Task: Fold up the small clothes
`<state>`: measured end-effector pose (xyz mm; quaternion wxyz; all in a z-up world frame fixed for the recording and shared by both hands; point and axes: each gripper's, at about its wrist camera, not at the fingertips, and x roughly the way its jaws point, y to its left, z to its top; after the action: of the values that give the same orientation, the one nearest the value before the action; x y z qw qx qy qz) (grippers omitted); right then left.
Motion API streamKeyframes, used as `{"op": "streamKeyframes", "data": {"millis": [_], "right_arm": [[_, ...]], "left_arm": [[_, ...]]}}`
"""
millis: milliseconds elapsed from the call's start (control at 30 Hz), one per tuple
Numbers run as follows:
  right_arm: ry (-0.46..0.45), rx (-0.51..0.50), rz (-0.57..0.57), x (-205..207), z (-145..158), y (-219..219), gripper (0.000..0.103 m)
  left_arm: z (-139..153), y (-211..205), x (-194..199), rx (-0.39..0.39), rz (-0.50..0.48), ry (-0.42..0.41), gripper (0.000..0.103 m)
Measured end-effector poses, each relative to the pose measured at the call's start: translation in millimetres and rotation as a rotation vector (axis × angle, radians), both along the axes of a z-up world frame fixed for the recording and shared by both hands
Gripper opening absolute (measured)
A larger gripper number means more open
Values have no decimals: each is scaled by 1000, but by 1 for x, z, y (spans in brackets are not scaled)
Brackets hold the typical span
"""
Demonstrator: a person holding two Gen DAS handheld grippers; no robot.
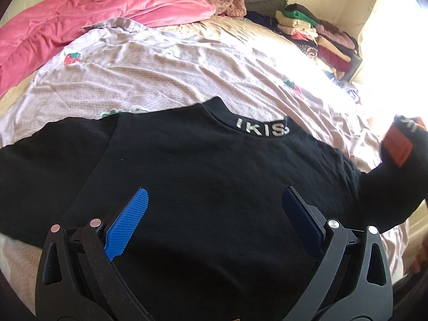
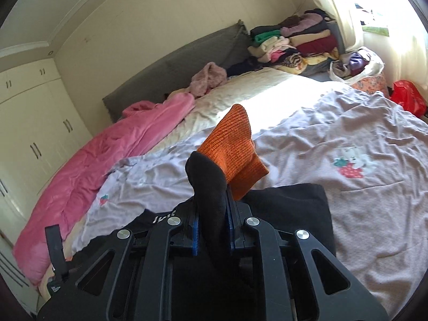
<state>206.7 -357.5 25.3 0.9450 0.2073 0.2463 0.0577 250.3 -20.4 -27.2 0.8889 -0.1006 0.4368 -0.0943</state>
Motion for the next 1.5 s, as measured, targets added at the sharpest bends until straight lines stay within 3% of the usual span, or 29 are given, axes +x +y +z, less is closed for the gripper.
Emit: {"op": "streamKeyframes", "data": {"millis": [267, 500, 567, 633, 667, 833, 1167, 1400, 1433, 1500], "right_arm": [[24, -110, 140, 26, -14, 84, 14], [84, -165, 198, 35, -39, 133, 17], [101, -160, 222, 36, -46, 141, 23], [115, -151, 249, 35, -51, 147, 42], [113, -142, 260, 33, -52, 148, 46], [92, -146, 289, 21, -50, 149, 47], [141, -185, 191, 6, -51, 111, 52], [156, -211, 146, -6, -52, 84, 57], [157, -214, 141, -6, -52, 81, 58], [161, -210, 123, -9, -54, 73, 58]], "left_arm": [[14, 42, 0, -108, 56, -33, 94], [12, 59, 2, -169, 71, -33, 94], [11, 63, 3, -180, 78, -29, 94], [9, 67, 3, -191, 84, -24, 94], [8, 70, 3, -204, 89, -18, 94], [4, 76, 3, -246, 89, -5, 94], [-10, 58, 1, -370, -12, 51, 94], [-25, 36, -1, -260, -10, 99, 94], [-27, 32, -3, -250, -9, 99, 92], [-29, 27, -6, -238, -8, 86, 79]]}}
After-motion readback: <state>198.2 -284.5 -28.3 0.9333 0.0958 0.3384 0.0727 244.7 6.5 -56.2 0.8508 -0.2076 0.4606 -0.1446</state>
